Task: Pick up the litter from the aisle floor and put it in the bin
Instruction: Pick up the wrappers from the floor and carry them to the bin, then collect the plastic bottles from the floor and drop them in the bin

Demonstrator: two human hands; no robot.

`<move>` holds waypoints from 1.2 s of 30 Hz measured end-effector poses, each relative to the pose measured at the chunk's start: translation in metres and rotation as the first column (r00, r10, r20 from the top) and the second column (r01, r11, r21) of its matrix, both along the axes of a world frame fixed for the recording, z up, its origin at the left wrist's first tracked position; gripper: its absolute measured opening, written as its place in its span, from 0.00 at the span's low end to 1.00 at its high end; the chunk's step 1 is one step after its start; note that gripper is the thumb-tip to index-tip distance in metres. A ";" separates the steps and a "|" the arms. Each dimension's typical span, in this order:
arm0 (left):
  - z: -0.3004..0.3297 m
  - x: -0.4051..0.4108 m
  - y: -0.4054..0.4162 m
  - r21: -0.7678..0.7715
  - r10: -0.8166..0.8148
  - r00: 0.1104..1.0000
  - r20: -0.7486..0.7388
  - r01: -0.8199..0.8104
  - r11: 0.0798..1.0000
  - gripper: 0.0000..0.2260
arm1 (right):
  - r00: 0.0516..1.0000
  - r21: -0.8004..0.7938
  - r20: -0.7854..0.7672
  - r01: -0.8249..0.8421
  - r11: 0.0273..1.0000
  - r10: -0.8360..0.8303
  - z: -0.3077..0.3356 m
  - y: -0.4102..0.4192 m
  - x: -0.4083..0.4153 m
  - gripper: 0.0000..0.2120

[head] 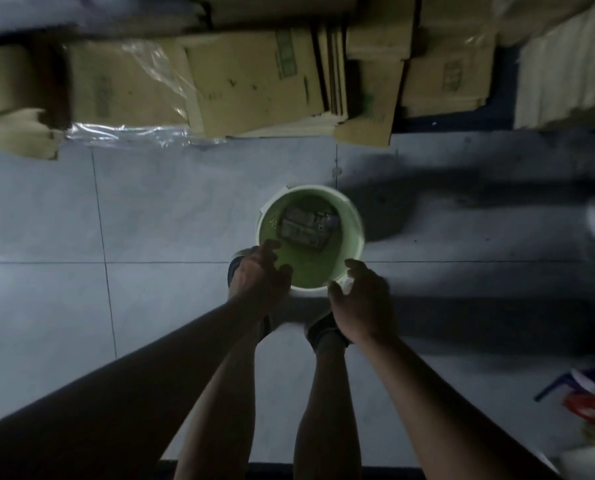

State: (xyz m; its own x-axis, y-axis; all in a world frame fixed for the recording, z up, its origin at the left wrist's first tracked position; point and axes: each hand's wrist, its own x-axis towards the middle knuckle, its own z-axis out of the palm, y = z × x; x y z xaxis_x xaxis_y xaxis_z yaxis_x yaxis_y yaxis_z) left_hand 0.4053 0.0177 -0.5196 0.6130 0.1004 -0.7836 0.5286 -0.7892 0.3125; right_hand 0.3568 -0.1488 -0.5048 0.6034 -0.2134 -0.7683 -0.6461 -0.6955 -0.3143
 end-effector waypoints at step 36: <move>0.511 -0.026 0.152 0.350 -0.200 0.848 0.492 0.018 0.936 0.21 | 0.757 -0.219 0.431 -0.441 0.870 0.492 0.472 0.094 0.026 0.24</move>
State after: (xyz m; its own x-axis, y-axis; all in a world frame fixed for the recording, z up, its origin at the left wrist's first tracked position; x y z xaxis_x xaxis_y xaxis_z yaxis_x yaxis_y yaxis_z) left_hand 0.3794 0.1698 -0.0085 0.9370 0.1970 -0.2883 0.2681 -0.9349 0.2324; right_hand 0.3824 -0.0551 -0.0327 0.9217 0.1295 -0.3656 -0.0304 -0.9156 -0.4010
